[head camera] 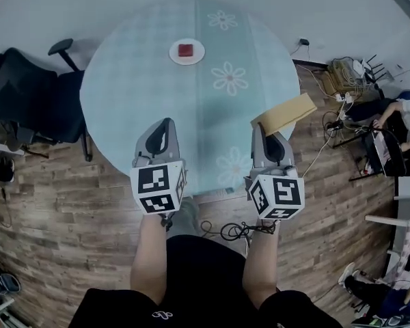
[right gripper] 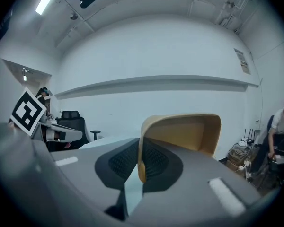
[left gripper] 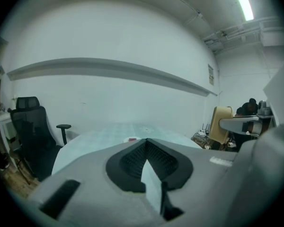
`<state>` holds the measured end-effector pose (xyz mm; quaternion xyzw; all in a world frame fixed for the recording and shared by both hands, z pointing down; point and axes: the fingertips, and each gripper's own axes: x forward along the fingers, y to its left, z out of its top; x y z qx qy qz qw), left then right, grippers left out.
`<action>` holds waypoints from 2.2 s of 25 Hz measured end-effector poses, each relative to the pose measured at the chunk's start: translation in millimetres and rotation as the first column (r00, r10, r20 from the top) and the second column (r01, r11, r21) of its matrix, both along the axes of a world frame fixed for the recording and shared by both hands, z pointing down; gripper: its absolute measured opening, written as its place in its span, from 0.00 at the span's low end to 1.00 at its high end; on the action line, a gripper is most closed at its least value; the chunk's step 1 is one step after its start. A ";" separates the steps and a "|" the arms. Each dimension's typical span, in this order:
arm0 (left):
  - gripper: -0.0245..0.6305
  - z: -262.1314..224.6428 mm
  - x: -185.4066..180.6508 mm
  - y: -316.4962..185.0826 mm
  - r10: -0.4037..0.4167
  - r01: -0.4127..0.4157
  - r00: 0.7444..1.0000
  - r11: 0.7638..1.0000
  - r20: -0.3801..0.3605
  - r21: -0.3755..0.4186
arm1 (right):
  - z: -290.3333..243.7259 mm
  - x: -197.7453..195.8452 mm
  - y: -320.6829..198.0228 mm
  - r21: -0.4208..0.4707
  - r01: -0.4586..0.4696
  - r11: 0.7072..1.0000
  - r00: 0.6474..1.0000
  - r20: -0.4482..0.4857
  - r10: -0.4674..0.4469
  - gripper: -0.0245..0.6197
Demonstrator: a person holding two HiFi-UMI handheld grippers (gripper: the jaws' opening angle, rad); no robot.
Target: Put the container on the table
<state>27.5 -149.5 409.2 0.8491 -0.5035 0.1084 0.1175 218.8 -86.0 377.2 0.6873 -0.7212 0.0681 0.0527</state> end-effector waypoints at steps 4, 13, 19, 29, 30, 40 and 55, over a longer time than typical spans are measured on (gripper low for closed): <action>0.04 4.4 -41.3 -62.9 -0.068 0.067 0.997 0.998 -0.040 -0.021 | -3.0 -26.1 -61.7 -0.011 0.016 1.000 0.999 -0.033 -0.017 0.07; 0.04 12.1 -75.3 -121.5 -0.106 0.100 0.987 0.994 -0.117 -0.054 | 8.0 -48.8 -127.8 -0.124 0.085 0.989 0.986 -0.133 -0.101 0.07; 0.04 29.8 -67.9 -128.9 -0.090 0.079 0.988 0.992 -0.123 -0.097 | 95.0 -68.9 -154.9 -0.449 0.264 0.853 0.886 -0.237 -0.399 0.07; 0.04 57.0 -93.4 -129.6 -0.139 0.122 0.986 0.977 -0.092 -0.174 | 242.2 -95.7 -190.1 -0.871 0.257 0.419 0.487 -0.257 -0.834 0.07; 0.04 59.5 -94.2 -128.8 -0.141 0.123 0.986 0.976 -0.091 -0.178 | 251.8 -96.2 -189.3 -0.891 0.238 0.385 0.447 -0.252 -0.858 0.07; 0.04 68.6 -98.6 -120.0 -0.138 0.117 0.986 0.972 -0.094 -0.204 | 257.5 -114.0 -192.6 -0.882 0.276 0.381 0.419 -0.246 -0.874 0.16; 0.04 -67.8 -30.9 -124.4 0.069 -0.058 0.994 0.991 -0.087 0.123 | -113.9 -50.5 -168.3 0.286 0.221 0.932 0.963 0.084 -0.254 0.05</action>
